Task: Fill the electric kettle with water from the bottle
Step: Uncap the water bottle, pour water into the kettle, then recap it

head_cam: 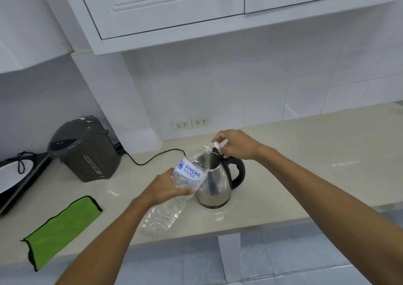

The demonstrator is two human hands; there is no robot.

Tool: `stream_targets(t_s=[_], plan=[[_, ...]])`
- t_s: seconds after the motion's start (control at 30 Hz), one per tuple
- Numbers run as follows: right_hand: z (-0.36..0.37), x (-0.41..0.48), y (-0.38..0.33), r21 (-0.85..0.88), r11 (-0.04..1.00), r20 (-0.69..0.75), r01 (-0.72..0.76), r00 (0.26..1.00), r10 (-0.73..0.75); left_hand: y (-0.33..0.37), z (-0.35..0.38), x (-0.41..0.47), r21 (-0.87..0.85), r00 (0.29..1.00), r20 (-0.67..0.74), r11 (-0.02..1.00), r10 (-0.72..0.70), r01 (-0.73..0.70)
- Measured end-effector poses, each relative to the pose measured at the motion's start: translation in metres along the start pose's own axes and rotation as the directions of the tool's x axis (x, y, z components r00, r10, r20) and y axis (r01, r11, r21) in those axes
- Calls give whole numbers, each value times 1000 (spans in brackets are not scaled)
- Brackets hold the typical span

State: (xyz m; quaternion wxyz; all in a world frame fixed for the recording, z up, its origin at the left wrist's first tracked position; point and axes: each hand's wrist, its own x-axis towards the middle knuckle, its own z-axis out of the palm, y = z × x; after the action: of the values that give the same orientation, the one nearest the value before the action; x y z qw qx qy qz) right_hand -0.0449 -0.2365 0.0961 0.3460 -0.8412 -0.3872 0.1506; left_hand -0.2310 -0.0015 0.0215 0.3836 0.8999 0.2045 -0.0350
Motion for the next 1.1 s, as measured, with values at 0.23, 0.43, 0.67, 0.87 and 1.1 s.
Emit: stream_targets(t_s=[0.23, 0.43, 0.67, 0.87, 1.1], plan=[[-12, -5, -10, -58, 997, 3, 43, 999, -43, 5, 27, -7, -116, 998, -36, 991, 57, -60], [-23, -12, -15, -114, 990, 7, 85, 996, -85, 14, 39, -10, -169, 995, -34, 981, 95, -99], [-49, -16, -16, -178, 977, 118, 115, 988, -95, 24, 51, -16, -211, 991, -10, 968, 135, -134], [-66, -21, -22, -211, 968, 165, 133, 981, -99, 28, 59, -13, -244, 984, 19, 955, 180, -170], [-65, -23, -31, -382, 924, 179, 3, 981, 71, 37, 60, -15, -242, 979, 6, 950, 203, -195]])
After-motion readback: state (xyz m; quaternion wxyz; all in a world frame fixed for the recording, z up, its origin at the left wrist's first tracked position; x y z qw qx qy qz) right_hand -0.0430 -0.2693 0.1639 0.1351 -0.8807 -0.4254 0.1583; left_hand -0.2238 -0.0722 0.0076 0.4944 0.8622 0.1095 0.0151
